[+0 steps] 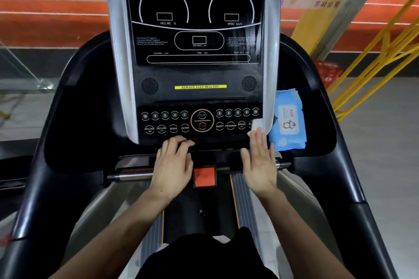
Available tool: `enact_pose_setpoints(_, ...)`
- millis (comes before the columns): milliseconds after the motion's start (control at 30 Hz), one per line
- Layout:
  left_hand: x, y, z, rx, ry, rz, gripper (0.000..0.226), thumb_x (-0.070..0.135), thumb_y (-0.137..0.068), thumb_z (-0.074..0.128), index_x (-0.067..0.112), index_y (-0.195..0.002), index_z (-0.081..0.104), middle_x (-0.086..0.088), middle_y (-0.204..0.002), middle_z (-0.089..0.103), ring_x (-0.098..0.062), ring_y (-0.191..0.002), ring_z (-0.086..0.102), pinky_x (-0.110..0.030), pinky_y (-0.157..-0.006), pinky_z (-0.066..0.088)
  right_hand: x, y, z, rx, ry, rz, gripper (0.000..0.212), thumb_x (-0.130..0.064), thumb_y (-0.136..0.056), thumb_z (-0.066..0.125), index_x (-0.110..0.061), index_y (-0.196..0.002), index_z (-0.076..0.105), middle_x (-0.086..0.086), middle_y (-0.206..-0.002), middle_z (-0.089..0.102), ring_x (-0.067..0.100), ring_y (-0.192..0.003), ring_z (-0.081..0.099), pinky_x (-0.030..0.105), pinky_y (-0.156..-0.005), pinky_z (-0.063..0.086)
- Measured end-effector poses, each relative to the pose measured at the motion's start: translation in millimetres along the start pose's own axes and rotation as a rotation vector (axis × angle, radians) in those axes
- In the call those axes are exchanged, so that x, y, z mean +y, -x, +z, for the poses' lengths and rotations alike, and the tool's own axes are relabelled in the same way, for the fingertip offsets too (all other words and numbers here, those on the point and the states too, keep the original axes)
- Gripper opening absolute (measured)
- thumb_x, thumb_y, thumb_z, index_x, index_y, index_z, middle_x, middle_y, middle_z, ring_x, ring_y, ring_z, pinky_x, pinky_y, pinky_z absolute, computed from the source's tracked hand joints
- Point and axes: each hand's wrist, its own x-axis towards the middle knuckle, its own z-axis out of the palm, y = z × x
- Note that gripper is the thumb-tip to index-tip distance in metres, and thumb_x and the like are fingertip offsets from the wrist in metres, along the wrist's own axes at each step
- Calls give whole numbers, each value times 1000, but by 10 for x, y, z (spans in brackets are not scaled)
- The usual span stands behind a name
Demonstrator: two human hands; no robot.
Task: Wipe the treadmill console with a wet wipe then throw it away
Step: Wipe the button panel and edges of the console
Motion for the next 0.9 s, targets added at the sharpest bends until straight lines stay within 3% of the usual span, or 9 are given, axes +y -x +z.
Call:
enact_pose_setpoints(67, -35, 16, -5, 0, 0, -14, 38, 12, -92, 64, 18, -129, 61, -4, -129, 53, -26, -118, 51, -44, -99, 47, -180, -39, 42, 4, -59, 44, 75, -60, -105, 0, -15, -165, 3, 2, -172, -7, 14, -158, -13, 51, -128, 5)
enact_pose_setpoints(233, -34, 0, -12, 2, 10, -60, 39, 12, -92, 64, 18, -130, 61, -4, -131, 53, -27, -121, 51, -47, -101, 46, -913, -7, 254, -141, 67, -356, 71, -60, -107, 10, -20, -165, 8, -3, -173, -5, 9, -157, -13, 46, -129, -1)
enact_pose_setpoints(433, -141, 76, -71, 31, -10, -48, 43, 10, -89, 65, 14, -132, 59, -7, -136, 52, -30, -128, 47, -48, -105, 45, -397, -67, 16, -69, 39, -57, 75, -63, -105, 4, -19, -164, -5, -2, -172, -14, 11, -157, -19, 48, -129, -1)
enact_pose_setpoints(500, -215, 118, -95, 36, -14, -70, 46, 10, -90, 64, 13, -136, 57, -8, -141, 51, -31, -133, 46, -50, -109, 43, -708, -99, 102, -125, 15, -114, 77, -64, -104, 5, -17, -164, -6, 0, -171, -18, 13, -156, -22, 47, -129, -4)
enact_pose_setpoints(633, -349, 161, -162, 46, -29, -127, 52, 9, -92, 62, 11, -143, 51, -11, -151, 44, -34, -144, 38, -53, -118, 36, -1276, -65, 285, -264, 168, -445, 78, -66, -104, 10, -20, -165, -3, -5, -171, -18, 9, -155, -24, 46, -129, -4)
enact_pose_setpoints(800, -529, 255, -242, 51, -26, -183, 59, 9, -94, 58, 8, -151, 43, -11, -166, 32, -31, -157, 20, -52, -126, 24, -833, -148, 2, -210, 193, -316, 72, -64, -104, 4, -27, -164, -5, -11, -170, -17, 4, -154, -20, 46, -129, -5)
enact_pose_setpoints(900, -663, 305, -278, 45, -22, -223, 65, 10, -96, 54, 7, -158, 34, -10, -173, 17, -25, -161, 6, -50, -129, 17, -998, -191, 65, -221, 194, -316, 71, -60, -106, 6, -21, -164, -4, -7, -170, -19, 9, -155, -22, 45, -129, -6)
